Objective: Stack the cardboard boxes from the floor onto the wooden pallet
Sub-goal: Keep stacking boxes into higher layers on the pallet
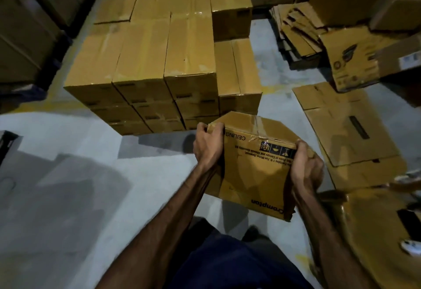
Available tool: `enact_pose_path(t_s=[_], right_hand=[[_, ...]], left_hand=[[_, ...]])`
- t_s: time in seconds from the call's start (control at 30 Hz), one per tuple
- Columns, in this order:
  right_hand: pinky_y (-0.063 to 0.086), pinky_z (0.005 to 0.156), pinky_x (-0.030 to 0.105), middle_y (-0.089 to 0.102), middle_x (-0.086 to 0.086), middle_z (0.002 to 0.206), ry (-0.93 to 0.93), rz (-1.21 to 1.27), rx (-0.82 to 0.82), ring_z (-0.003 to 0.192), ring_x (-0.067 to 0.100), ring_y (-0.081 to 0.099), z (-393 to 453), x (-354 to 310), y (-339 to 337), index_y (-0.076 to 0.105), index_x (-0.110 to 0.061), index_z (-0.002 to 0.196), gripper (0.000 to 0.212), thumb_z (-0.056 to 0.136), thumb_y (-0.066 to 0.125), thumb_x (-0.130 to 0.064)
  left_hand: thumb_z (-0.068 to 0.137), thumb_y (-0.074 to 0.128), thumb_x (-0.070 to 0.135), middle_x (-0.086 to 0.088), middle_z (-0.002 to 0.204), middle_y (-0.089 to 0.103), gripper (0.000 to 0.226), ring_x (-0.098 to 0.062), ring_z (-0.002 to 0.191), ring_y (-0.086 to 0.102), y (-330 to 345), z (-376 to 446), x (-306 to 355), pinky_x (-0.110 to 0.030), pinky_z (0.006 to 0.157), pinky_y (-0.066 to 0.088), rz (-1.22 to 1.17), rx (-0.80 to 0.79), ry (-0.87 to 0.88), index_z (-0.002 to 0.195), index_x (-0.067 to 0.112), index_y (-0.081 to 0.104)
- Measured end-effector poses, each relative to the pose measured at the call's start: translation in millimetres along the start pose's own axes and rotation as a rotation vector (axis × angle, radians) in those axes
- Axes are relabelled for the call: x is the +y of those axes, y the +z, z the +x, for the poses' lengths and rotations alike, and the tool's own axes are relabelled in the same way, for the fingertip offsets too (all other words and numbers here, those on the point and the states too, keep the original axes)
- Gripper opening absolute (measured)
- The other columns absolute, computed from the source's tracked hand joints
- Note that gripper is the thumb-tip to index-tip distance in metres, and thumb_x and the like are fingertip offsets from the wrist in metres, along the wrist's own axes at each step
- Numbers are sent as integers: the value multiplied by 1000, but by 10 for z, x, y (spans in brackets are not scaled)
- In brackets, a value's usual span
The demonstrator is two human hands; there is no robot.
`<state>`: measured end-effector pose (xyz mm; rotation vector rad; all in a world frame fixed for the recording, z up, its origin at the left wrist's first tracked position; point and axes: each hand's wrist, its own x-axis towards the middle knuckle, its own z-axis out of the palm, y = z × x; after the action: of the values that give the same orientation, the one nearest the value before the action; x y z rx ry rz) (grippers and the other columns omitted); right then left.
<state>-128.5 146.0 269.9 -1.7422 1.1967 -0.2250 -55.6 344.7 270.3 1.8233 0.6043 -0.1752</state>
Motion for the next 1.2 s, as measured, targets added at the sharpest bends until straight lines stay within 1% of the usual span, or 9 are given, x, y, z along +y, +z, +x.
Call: enact_pose_path(t_s=[0.13, 0.27, 0.43, 0.53, 0.67, 0.77, 0.97, 1.1, 1.2], right_hand=[[39, 88, 37, 59, 5, 101, -82, 5, -19, 96, 25, 51, 420, -309, -86, 71, -15, 116, 56, 100, 51, -66], [50, 90, 45, 68, 9, 99, -90, -26, 38, 95, 32, 62, 851, -661, -81, 68, -20, 94, 60, 93, 49, -76], [53, 95, 51, 73, 13, 106, -179, 13, 119, 101, 34, 66, 1435, -1184, 83, 74, -15, 109, 79, 87, 42, -84], [54, 92, 50, 73, 9, 101, -198, 37, 130, 98, 32, 67, 1727, -1529, 215, 73, -18, 110, 74, 85, 42, -81], [55, 89, 52, 72, 8, 95, -229, 73, 160, 96, 34, 67, 2126, -1983, 428, 71, -16, 105, 72, 85, 43, -79], [53, 88, 49, 74, 5, 107, -218, 93, 195, 106, 37, 68, 2480, -2179, 672, 71, -15, 121, 82, 82, 45, -82], [46, 108, 46, 59, 10, 148, -275, 190, 40, 131, 30, 55, 2913, -2483, 1094, 53, -17, 153, 74, 87, 56, -51], [39, 74, 30, 64, 2, 123, -272, 181, -158, 100, 24, 60, 3289, -2571, 1462, 59, -15, 140, 43, 98, 65, -23], [43, 67, 34, 68, 5, 120, -278, 134, -335, 85, 18, 62, 3554, -2556, 1669, 58, -18, 135, 43, 94, 62, -32]], left_hand=[[84, 57, 64, 2, 101, 67, 42, -22, 95, 63, 358, 135, 328, -45, 86, 54, -72, 67, 24, 107, 29, 58], [76, 53, 72, 4, 101, 68, 50, -22, 96, 65, 748, 423, 746, -49, 91, 55, -69, 49, 52, 103, 30, 59], [89, 58, 60, 3, 105, 66, 35, -26, 102, 63, 1241, 973, 1244, -38, 79, 48, -142, 6, 110, 102, 28, 60], [87, 58, 60, 7, 110, 63, 41, -25, 107, 61, 1479, 1287, 1550, -42, 89, 50, -195, -34, 75, 111, 27, 61], [98, 61, 46, 11, 97, 55, 13, -15, 91, 56, 1730, 1751, 1968, -45, 91, 50, -213, -77, 114, 95, 34, 55], [88, 59, 51, -2, 110, 63, 45, -25, 98, 60, 1849, 2071, 2231, -40, 78, 45, -259, -71, 146, 115, 14, 63], [79, 59, 45, 2, 89, 59, 39, -15, 79, 53, 1975, 2563, 2466, -36, 69, 39, -321, 71, 198, 97, 11, 60], [74, 62, 36, -6, 82, 59, 32, -18, 73, 50, 2039, 2932, 2426, -36, 65, 35, -330, 260, 180, 89, 8, 59], [71, 62, 23, -6, 76, 58, 13, -21, 72, 50, 2100, 3094, 2319, -36, 66, 37, -377, 352, 155, 77, 13, 57]])
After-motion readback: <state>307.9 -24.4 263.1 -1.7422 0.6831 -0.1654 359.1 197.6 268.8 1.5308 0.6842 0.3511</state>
